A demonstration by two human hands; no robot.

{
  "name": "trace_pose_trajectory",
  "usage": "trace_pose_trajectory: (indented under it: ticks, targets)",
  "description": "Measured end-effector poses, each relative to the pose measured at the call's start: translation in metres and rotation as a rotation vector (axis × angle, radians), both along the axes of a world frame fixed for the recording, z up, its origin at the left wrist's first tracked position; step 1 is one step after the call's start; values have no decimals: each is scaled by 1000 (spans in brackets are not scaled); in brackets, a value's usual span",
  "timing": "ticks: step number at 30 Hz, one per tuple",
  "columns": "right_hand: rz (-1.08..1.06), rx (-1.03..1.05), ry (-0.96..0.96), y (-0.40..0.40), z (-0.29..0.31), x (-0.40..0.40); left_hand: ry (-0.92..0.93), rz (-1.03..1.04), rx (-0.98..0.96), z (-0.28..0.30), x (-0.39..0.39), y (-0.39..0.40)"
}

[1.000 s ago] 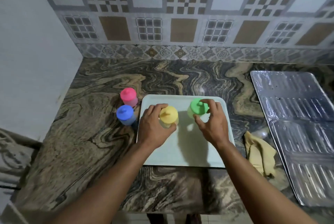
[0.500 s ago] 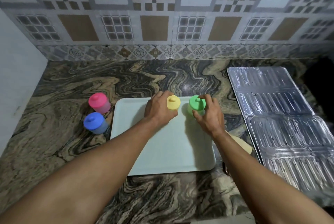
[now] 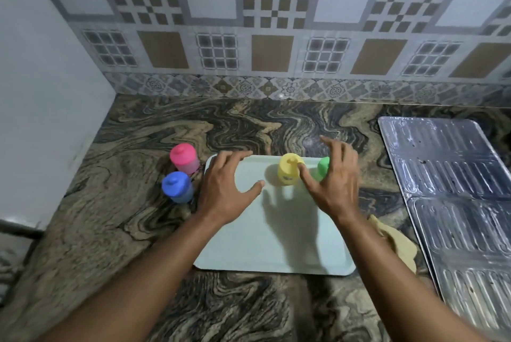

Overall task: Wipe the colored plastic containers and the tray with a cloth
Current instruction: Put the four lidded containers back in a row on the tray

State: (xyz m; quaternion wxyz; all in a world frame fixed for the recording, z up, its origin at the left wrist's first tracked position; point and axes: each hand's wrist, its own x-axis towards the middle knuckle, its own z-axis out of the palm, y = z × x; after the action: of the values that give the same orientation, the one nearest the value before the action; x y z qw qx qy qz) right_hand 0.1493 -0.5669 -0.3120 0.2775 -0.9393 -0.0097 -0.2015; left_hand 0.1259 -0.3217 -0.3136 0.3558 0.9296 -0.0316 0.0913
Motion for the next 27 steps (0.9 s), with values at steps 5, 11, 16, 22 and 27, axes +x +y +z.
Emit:
trace_pose_trajectory:
  ticks: [5,11,16,22,27]
  targets:
    - [276,-14,-16,97,12,20,-75,215,69,-4,-25,76]
    - [541,-113,199,198,-4,48,109,261,66,-21,-28,127]
    - [602,-161,327,245,-21,67,201,242,36,-32,-22,139]
    - [573,-129,349,258,-35,75,191,212,11,-46,-24,144]
    - [473,5,298,240,-22,62,132,226,-22,-46,-22,145]
